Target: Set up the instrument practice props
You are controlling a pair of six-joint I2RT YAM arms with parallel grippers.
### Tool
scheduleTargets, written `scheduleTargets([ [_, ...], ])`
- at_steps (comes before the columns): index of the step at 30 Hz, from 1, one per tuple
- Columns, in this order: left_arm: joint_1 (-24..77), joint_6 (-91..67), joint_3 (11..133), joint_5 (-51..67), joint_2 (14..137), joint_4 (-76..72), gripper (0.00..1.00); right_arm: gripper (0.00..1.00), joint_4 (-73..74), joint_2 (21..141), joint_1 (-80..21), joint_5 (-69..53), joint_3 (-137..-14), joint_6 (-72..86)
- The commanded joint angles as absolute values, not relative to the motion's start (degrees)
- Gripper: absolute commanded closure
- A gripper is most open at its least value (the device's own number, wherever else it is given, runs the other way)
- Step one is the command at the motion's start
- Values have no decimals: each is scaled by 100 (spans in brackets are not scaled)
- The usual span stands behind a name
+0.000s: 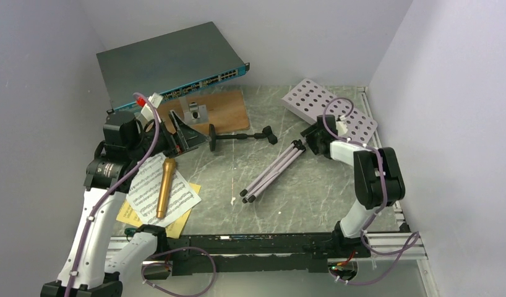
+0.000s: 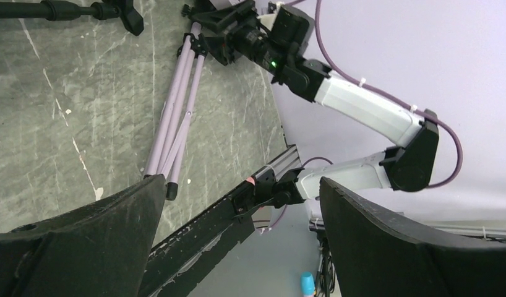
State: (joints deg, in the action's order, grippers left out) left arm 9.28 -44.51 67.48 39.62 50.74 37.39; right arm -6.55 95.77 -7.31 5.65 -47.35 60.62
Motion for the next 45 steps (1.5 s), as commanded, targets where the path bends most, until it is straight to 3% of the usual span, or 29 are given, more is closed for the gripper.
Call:
scheduleTargets([
  [1,1003,-4733,6521,4217,4790,3331,1,39,518,10099,-989,1317,-5498,6336],
  [3,1183,-4863,6401,4137,4725,3170,4,41,653,10317,-1164,1501,-5724,6368],
  [6,1820,-4897,6305,3724,4855,3028,7,52,792,10446,-1312,1811,-5899,6438],
  [11,3943,-4312,6748,1977,5846,3424,5,82,595,10245,-1354,1878,-5740,6377],
  [14,4679,-3919,7105,1216,6637,3346,1,100,497,10060,-1351,1811,-5603,6266],
  [23,5254,-3118,7887,554,9247,3230,0,100,-233,9291,-1345,1467,-4788,6084],
  [31,5311,-3286,7133,662,10060,2459,1,100,-776,8692,-1320,1128,-4288,6117],
  [37,5461,-3425,6489,1629,10045,1380,1,100,-1112,8394,-1279,1082,-4095,6059],
  [41,5550,-3458,6610,1462,10316,1550,0,100,-1310,8274,-1214,804,-4011,6043],
  [45,5557,-3451,6531,1265,10631,1590,10,100,-1604,7965,-1124,513,-3846,5964],
])
